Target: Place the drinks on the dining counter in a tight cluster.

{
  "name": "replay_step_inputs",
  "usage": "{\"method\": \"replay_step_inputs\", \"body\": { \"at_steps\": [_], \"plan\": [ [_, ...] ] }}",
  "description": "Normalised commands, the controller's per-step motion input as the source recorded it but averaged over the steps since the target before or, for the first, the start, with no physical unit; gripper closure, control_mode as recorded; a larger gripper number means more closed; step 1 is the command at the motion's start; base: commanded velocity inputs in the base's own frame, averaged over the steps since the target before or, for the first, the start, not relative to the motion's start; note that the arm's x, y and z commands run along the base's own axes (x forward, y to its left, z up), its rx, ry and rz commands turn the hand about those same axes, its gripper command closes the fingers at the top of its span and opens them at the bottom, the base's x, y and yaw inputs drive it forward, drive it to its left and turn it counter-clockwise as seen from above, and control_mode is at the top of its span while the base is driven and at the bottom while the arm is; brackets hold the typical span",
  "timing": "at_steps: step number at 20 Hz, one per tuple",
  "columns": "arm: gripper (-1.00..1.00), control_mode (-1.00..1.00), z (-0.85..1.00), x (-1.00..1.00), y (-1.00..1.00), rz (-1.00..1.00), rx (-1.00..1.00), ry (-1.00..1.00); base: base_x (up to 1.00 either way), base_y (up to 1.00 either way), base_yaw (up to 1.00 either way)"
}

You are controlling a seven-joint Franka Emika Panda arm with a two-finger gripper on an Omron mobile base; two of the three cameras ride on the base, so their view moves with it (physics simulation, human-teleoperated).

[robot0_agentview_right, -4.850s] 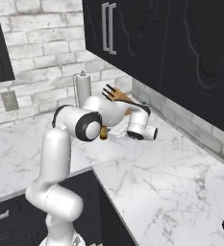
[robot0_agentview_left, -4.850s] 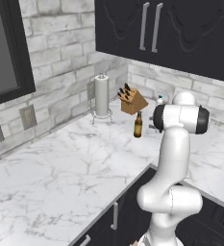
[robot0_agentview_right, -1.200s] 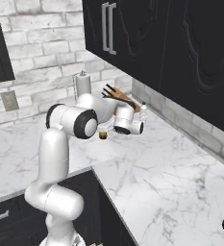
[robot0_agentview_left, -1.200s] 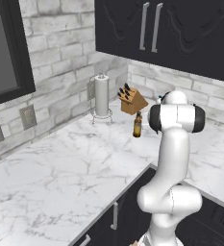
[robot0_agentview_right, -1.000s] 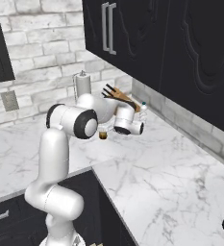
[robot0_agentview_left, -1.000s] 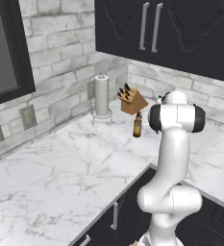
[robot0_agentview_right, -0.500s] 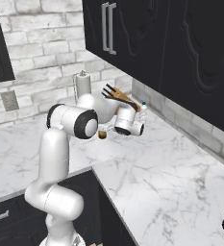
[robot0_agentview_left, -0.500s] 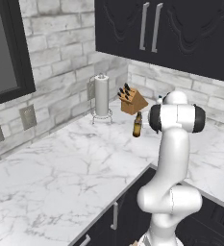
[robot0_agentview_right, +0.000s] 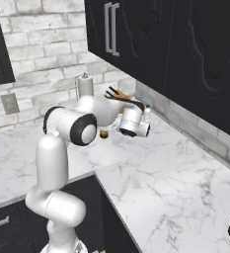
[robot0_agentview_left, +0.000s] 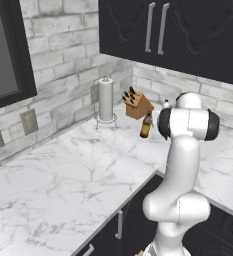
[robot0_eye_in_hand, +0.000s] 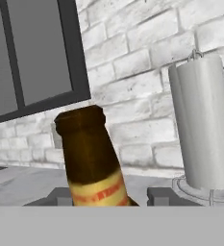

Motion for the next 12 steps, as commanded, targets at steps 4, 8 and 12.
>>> {"method": "replay_step_inputs", "body": {
  "at_steps": [4,8,12],
  "plan": [
    [1.00,-1.00,0.82,-0.70,0.05,-0.02,0.01,-0.07,0.00,0.00,0.00],
    [1.00,-1.00,0.65,-0.91,0.12,-0.02,0.02,-0.07,0.00,0.00,0.00],
    [1.00,-1.00,0.57,-1.00,0.13,0.00,0.02,-0.05,0.00,0.00,0.00]
  ]
}}
